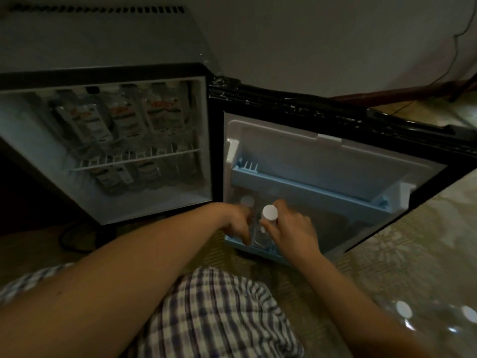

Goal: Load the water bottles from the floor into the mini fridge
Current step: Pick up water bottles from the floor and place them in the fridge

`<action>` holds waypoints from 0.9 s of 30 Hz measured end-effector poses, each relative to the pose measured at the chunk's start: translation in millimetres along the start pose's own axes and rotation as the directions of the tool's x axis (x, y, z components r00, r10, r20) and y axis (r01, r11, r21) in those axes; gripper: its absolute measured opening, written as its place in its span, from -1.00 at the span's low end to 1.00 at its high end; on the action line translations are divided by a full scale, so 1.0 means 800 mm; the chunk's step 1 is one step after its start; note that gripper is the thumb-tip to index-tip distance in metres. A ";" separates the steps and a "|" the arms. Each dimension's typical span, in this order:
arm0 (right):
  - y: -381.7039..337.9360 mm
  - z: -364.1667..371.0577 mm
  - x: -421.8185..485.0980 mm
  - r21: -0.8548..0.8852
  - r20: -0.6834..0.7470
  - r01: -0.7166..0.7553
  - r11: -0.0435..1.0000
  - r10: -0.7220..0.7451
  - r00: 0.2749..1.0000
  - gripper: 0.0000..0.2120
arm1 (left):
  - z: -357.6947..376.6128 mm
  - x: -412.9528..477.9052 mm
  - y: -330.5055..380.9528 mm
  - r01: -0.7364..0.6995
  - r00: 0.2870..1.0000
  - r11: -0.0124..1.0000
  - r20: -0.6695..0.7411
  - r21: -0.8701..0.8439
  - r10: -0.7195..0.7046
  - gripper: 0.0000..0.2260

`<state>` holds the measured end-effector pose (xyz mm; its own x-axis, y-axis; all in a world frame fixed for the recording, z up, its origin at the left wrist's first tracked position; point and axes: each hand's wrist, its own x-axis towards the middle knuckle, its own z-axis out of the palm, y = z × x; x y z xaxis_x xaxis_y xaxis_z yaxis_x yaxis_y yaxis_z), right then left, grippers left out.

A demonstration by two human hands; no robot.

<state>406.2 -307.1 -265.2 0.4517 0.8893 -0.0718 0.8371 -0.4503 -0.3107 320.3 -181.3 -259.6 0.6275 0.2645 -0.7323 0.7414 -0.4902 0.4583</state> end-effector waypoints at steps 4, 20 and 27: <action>0.010 0.004 0.002 0.064 0.043 -0.044 0.997 0.042 0.998 -0.65 | 0.007 0.004 0.005 0.020 1.000 1.000 -0.012 0.010 -0.020 -0.23; 0.012 0.015 0.007 0.126 0.157 -0.096 0.987 0.076 0.985 -0.67 | 0.009 -0.019 0.021 -0.099 0.995 0.995 -0.018 -0.011 0.099 -0.23; 0.011 0.018 0.019 0.247 0.238 -0.157 0.956 0.097 0.966 -0.69 | 0.003 -0.023 0.028 -0.088 0.996 0.995 -0.022 0.041 0.089 -0.39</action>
<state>415.6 -296.4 -282.6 0.4442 0.8349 -0.3250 0.6532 -0.5501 -0.5203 324.7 -198.7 -237.1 0.6961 0.2384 -0.6773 0.6731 -0.5450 0.4999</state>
